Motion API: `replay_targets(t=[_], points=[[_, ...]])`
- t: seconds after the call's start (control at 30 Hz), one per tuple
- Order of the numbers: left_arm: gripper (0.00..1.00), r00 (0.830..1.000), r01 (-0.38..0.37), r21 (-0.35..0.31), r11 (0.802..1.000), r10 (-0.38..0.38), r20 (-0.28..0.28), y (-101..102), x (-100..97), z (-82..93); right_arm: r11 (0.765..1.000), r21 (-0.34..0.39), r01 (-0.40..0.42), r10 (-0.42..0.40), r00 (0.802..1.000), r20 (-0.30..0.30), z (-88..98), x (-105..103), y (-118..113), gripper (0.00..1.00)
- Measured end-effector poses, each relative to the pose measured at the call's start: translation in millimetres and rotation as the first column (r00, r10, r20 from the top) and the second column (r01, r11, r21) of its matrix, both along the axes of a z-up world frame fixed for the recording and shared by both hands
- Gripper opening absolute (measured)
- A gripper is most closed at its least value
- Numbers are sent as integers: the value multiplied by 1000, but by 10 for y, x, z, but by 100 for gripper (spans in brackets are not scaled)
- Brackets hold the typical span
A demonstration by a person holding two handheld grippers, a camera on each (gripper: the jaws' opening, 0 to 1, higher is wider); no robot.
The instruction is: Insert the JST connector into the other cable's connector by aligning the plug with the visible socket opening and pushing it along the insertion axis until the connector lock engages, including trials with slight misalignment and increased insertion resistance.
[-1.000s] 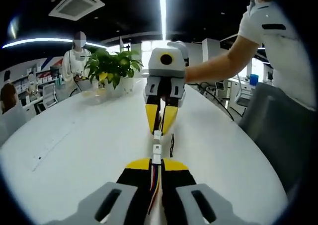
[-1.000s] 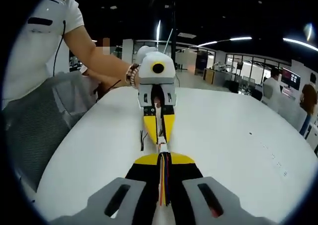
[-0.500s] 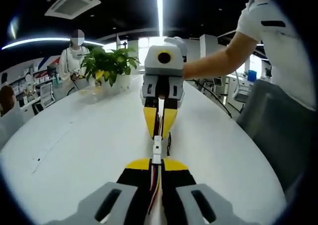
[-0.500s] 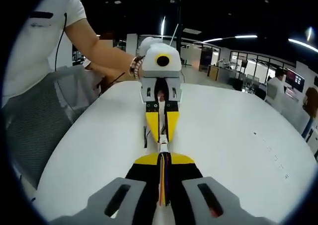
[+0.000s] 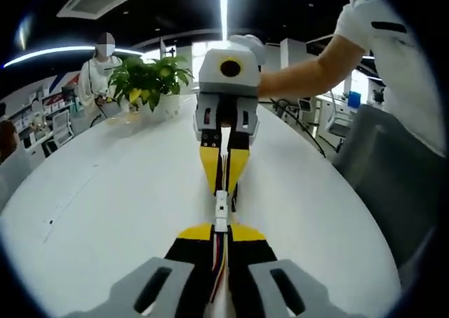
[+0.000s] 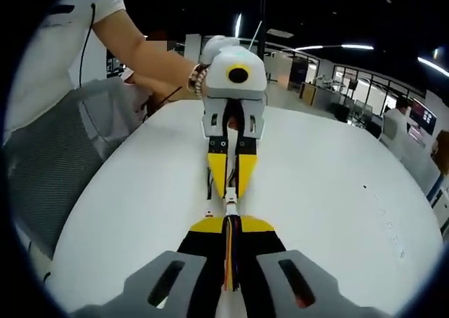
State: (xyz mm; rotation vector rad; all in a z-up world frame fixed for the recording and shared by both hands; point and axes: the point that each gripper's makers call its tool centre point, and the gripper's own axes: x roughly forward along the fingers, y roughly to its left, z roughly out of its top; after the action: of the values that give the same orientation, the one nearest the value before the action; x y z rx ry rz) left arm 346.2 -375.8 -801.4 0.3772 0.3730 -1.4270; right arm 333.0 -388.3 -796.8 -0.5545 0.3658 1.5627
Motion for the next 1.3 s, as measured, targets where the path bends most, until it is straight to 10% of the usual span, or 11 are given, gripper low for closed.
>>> replay_targets(t=[1.3], points=[[1,1000,-14,9,1000,14,-8,-27,-45,52,998,-62,21,-21,1000,-11,-87,101,-9,1]])
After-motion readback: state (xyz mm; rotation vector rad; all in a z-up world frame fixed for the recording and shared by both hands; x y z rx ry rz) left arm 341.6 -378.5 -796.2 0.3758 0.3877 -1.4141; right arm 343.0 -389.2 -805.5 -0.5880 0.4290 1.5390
